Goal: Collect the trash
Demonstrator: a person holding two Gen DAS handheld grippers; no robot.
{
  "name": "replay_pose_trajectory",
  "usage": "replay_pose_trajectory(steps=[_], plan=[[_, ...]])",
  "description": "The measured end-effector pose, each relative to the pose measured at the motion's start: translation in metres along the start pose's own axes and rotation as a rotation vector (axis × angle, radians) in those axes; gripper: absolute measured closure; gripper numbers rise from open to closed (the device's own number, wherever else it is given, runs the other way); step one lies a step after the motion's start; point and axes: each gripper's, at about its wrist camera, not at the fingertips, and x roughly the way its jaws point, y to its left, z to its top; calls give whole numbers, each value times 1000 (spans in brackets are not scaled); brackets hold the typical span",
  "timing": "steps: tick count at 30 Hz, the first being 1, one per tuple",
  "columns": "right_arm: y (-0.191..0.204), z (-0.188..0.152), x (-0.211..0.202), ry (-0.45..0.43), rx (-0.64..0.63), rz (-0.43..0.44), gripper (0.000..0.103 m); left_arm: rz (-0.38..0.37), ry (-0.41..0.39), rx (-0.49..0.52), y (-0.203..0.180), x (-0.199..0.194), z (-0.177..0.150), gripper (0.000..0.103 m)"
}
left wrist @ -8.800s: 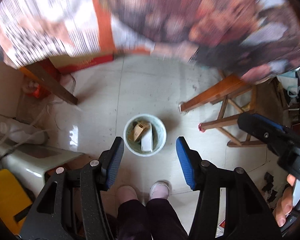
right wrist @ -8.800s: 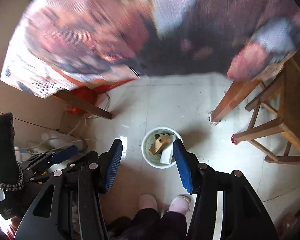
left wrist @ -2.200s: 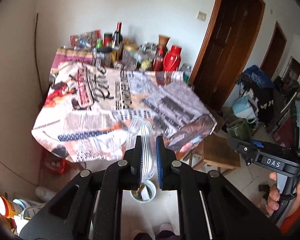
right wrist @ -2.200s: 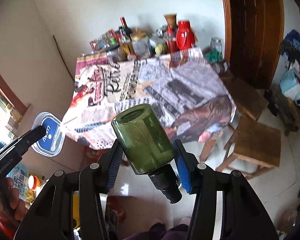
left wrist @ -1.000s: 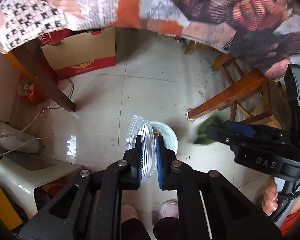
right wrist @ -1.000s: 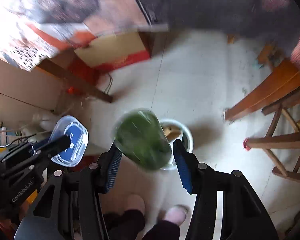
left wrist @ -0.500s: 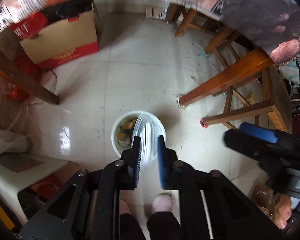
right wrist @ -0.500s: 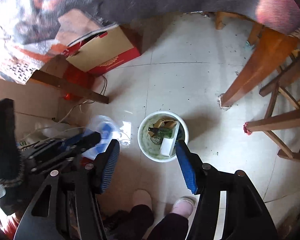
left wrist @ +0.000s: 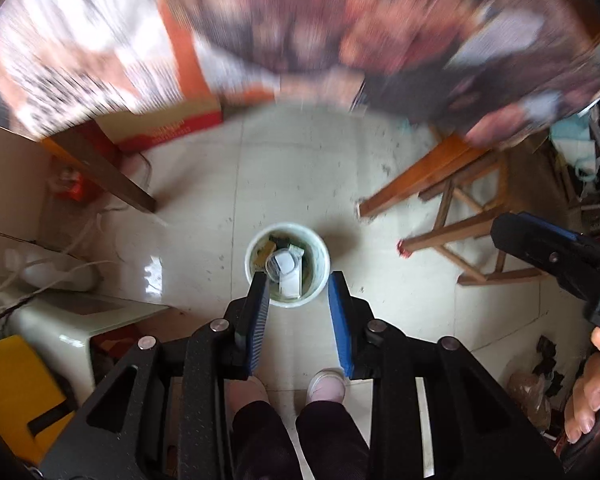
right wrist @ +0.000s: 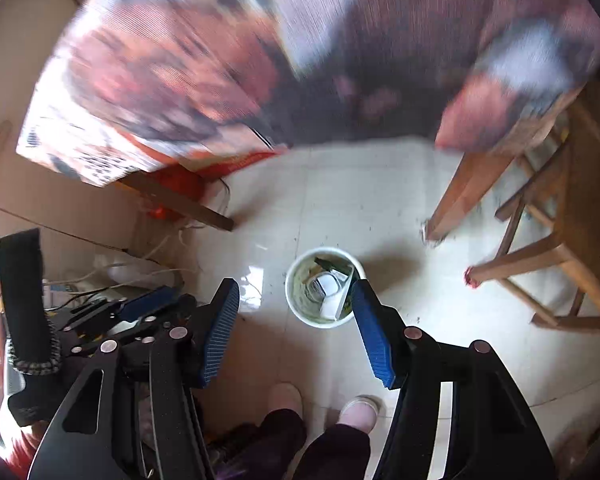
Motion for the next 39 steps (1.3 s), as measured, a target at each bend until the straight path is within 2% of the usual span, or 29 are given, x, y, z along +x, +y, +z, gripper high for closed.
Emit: replay_pose_trajectory(steps=[6,10,13,14,21,23,27,30,35,39], plan=[[36,3,-107,-86,-70,18,48,11,-158,-20,-17,-134,-3,62],[62,-6,-180,-176,-145,-6,48,-10,-282,-21,-26,-225,-15,38],[83,-18,-235,-274,-191,-62,33,-31,-358,6,-32,-286,-30,37],[89,-23,-253,-313,-197,-71,31,-28,-380,14,-33,-303,-35,37],[136,-76,-364,-536,-198,-53,31,-58,-624,113,-39,-435,-88,37],[151,-93,-386,-593,-198,-58,28,-58,-685,138,-42,-464,-107,33],[181,-131,-419,-683,-218,-54,25,-64,-766,160,-40,-508,-148,30],[194,-150,-430,-713,-235,-55,25,-71,-802,151,-36,-526,-172,15],[205,-172,-443,-737,-251,-48,16,-77,-850,146,-32,-547,-204,14],[213,-187,-454,-762,-269,-59,16,-82,-869,146,-32,-554,-216,14]])
